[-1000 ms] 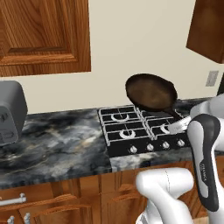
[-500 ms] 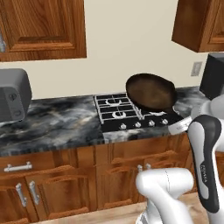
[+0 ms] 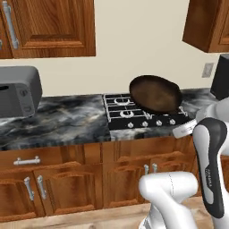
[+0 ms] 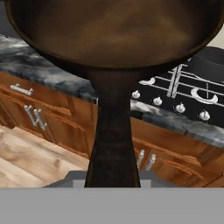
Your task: Move the pot and pan from the stove into the sink.
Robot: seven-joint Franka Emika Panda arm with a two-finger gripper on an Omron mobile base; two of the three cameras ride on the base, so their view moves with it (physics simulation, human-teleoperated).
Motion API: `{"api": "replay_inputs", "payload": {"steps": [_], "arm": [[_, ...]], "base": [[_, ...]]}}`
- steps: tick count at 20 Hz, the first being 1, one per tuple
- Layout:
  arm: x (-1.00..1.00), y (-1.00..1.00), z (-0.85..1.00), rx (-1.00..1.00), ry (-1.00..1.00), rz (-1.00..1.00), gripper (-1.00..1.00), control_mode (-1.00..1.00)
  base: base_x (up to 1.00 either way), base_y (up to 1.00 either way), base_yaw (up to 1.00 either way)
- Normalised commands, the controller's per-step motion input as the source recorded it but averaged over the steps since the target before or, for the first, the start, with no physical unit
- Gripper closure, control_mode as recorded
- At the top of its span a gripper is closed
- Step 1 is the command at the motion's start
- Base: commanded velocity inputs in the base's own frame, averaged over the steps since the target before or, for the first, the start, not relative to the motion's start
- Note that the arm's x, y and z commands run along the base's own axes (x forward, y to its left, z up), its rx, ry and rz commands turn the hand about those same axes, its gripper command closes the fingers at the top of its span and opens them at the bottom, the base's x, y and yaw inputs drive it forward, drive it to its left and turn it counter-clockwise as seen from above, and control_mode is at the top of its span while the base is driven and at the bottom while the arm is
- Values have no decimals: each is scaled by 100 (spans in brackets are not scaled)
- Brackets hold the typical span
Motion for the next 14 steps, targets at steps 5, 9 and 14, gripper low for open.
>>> {"api": "replay_inputs", "payload": {"steps": [5, 9, 14], "arm": [[0, 0, 0, 0, 0, 0, 100, 100], [0, 0, 0, 0, 0, 0, 100, 100], [0, 0, 0, 0, 0, 0, 100, 100]], "base": [[-17, -15, 37], [-19, -4, 44], [-18, 0, 47]]}}
